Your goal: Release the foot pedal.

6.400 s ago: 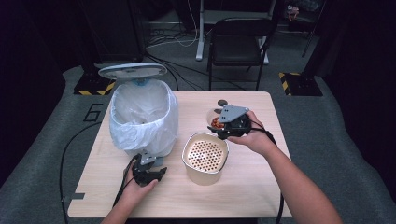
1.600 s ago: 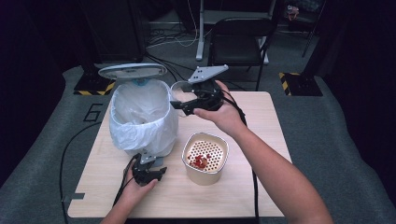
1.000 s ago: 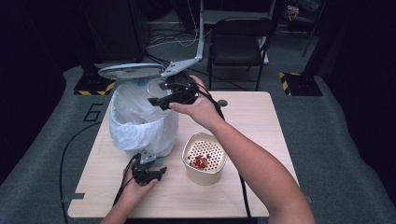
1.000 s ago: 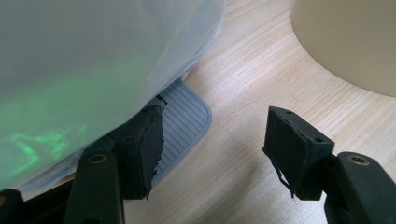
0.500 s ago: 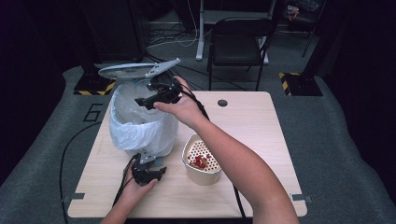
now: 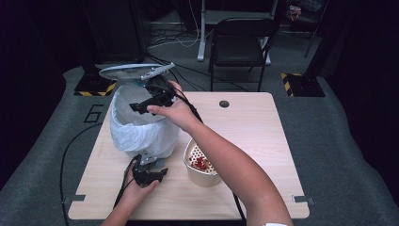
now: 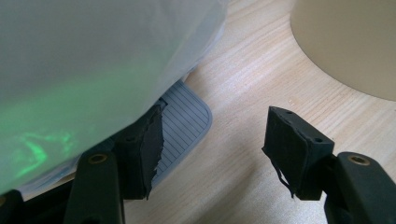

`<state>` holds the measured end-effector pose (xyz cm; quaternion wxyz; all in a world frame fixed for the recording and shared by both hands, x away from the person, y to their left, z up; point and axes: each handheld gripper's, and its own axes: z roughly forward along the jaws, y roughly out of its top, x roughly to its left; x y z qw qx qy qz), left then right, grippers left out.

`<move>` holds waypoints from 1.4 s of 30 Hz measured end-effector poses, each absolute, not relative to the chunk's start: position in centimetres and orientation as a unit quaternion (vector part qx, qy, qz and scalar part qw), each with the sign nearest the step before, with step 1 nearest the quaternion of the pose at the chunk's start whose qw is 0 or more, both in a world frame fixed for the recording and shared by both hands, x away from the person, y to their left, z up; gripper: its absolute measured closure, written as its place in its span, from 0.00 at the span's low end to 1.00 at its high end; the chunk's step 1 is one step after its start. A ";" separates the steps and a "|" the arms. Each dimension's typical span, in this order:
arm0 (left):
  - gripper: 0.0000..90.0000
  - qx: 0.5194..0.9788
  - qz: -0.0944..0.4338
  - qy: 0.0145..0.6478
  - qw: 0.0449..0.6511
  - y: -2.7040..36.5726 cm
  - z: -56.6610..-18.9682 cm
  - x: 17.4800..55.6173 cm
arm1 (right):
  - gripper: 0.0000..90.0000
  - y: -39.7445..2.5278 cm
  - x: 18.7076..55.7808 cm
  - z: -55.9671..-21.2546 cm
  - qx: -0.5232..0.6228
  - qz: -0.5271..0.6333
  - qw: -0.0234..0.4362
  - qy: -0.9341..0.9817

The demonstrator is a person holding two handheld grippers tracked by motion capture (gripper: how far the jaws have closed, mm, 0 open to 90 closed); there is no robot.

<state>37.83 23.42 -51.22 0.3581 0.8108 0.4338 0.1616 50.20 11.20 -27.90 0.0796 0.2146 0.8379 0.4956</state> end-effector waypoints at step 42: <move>0.47 0.787 0.137 0.437 0.412 24.0 -49.2 35.7 | 0.20 -13.4 42.0 -34.7 0.337 0.489 0.164 0.787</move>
